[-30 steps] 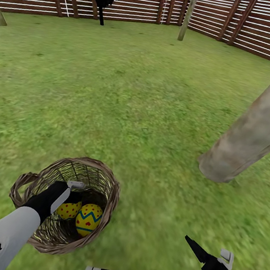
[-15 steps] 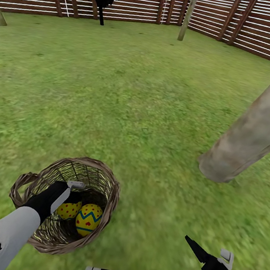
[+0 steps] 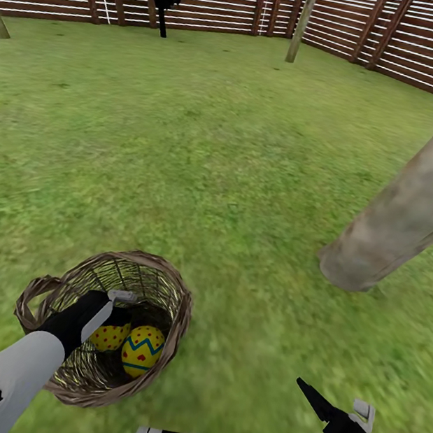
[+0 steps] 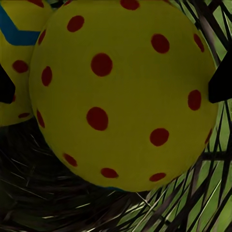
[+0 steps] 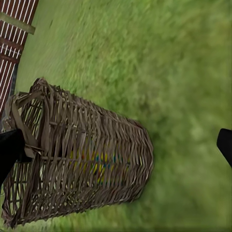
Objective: Take the three Easter eggs out of the wicker basket on the lawn in the garden, then place them on the lawn next to a single tree (choose any tree) so that all three eggs are next to the same tree and none are left in the basket.
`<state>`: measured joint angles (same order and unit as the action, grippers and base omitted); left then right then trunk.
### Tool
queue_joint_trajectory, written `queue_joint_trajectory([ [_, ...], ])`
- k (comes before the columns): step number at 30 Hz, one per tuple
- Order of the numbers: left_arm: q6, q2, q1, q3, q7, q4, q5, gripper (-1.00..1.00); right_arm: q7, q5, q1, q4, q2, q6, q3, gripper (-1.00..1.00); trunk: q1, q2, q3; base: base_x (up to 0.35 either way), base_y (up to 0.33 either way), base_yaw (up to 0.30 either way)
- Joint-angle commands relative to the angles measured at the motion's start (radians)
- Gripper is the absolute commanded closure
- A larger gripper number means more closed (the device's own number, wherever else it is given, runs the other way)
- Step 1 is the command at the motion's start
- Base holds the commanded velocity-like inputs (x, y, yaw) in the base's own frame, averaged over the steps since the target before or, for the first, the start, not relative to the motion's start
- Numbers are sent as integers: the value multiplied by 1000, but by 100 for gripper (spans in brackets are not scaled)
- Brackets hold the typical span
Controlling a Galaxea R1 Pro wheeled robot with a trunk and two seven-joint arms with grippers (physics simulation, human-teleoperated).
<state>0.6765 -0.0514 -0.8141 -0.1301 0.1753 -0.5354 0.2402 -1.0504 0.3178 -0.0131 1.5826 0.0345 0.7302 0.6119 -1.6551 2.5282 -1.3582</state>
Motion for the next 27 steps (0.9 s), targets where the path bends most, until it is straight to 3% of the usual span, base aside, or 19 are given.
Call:
queue_joint_trajectory([
  [1, 4, -2, 0, -8, 8, -2, 11, -100, -2, 3, -1, 0, 1, 6, 2, -100, 0, 0, -1, 0, 0, 0],
  [11, 9, -2, 0, -3, 66, -1, 11, -100, -2, 3, -1, 0, 1, 6, 2, -100, 0, 0, -1, 0, 0, 0],
  [27, 6, -1, 0, -3, 55, -2, 11, -100, -2, 3, -1, 0, 1, 6, 2, -100, -2, 1, -16, 0, 0, 0],
])
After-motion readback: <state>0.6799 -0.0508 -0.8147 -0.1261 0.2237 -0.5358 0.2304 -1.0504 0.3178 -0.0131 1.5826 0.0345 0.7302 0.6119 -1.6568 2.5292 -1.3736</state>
